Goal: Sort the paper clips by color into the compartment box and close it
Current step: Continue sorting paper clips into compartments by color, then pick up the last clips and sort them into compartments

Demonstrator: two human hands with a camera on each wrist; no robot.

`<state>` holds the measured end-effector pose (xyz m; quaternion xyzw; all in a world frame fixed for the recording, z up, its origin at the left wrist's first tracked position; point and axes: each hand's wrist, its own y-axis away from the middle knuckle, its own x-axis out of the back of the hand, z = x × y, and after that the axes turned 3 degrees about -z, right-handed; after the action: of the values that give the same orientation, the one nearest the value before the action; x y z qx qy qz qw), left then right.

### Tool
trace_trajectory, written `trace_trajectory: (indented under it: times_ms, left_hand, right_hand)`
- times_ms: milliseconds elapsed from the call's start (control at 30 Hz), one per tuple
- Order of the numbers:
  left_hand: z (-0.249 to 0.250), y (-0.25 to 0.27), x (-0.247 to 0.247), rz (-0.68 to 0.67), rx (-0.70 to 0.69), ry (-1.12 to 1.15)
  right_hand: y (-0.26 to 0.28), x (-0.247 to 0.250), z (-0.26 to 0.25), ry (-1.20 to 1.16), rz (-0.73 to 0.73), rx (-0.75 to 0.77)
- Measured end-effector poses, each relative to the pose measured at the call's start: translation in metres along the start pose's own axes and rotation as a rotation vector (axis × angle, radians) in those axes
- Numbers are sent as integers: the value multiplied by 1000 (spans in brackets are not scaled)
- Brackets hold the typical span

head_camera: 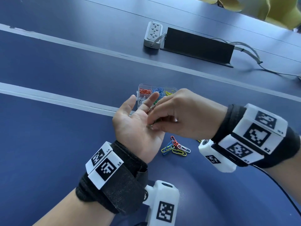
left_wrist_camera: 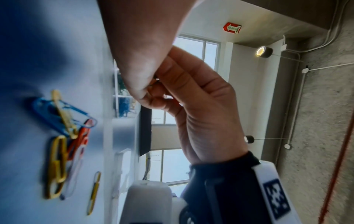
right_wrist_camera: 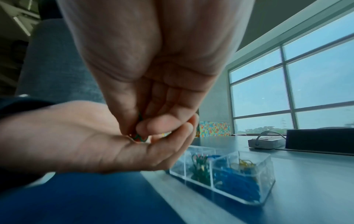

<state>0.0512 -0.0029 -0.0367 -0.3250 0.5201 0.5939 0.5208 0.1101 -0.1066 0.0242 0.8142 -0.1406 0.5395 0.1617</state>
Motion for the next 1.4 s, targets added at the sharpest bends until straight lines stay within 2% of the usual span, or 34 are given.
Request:
trace_trajectory:
  times_ms: [100, 167, 267, 400, 600, 767, 933, 1133, 1233, 1333, 1400]
  left_hand:
    - [5, -2, -2, 15, -103, 19]
    - [14, -3, -2, 54, -168, 20]
    - [25, -5, 0, 85, -207, 19]
    - [27, -6, 2, 78, -209, 16]
    - [27, -7, 4, 51, -192, 15]
    - [25, -7, 3, 44, -168, 17]
    - [25, -6, 2, 36, -156, 9]
    - [26, -4, -1, 42, -155, -12]
    - [29, -2, -3, 31, -152, -31]
    - [30, 2, -8, -26, -167, -145]
    - [30, 4, -15, -73, -180, -331]
  right_hand:
    - [-3, 16, 5, -87, 216, -116]
    - [-7, 25, 13, -107, 343, -257]
    - [-15, 26, 24, -70, 282, -457]
    - [-26, 15, 30, -76, 187, -566]
    - [-35, 11, 27, -45, 128, -585]
    - [-30, 16, 18, 31, 115, -496]
    - [-29, 5, 18, 108, -25, -462]
    - [-7, 25, 16, -1, 134, -475]
    - [19, 29, 17, -39, 161, -487]
    - [51, 20, 24, -41, 57, -573]
    - [73, 11, 29, -22, -51, -636]
